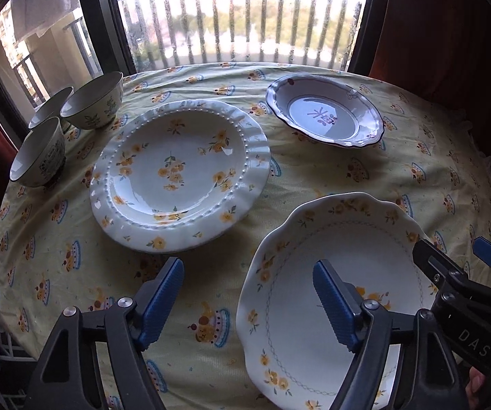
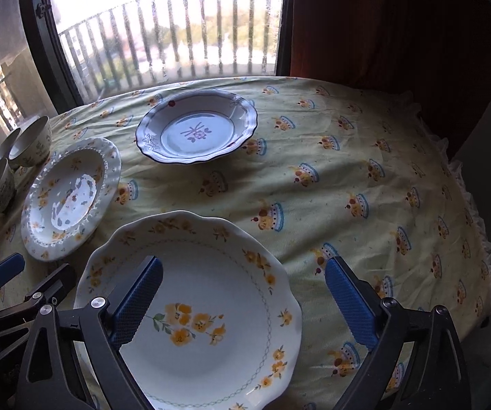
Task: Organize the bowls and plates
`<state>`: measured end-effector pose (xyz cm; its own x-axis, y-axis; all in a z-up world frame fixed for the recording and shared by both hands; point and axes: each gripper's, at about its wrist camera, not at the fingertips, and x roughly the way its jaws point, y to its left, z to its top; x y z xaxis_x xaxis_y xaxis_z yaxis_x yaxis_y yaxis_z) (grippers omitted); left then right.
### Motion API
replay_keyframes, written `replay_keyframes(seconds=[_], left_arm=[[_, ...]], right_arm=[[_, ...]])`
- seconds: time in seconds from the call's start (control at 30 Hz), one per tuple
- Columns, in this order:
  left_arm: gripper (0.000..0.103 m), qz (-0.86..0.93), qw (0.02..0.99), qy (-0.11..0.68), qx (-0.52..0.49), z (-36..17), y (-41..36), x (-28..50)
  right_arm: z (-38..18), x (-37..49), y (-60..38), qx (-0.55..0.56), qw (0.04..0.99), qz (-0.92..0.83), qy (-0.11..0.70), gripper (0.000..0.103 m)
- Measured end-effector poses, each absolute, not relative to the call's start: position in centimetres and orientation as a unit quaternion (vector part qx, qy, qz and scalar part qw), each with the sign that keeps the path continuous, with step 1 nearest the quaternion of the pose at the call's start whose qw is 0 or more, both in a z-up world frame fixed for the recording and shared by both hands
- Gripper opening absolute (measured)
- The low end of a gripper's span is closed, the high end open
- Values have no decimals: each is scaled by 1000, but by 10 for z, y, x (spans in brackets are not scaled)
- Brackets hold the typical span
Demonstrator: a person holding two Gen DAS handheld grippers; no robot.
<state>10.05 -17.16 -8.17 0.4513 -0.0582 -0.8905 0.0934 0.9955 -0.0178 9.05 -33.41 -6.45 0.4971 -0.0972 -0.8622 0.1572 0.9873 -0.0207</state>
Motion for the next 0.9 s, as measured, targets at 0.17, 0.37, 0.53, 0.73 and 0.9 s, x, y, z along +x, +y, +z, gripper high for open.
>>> replay_keyframes(seconds=[0.17,0.37,0.53,0.73,0.9], left_arm=[[76,-31,835,550,8,-108,-183,96],[72,-23,828,561,5,-120,-190,90],[67,-18,822,569,3,-127,-194,90],[67,7,823,567,30,-129,-203,91],[67,6,823,567,27,-130,-202,91]], right_arm=[[-95,93,-348,25,843,-49,535,95],[-117,93,-352,19,827,-34,560,89],[-127,94,-354,23,822,-15,569,85],[-133,94,-355,31,814,1,580,80],[-133,93,-356,41,813,11,580,77]])
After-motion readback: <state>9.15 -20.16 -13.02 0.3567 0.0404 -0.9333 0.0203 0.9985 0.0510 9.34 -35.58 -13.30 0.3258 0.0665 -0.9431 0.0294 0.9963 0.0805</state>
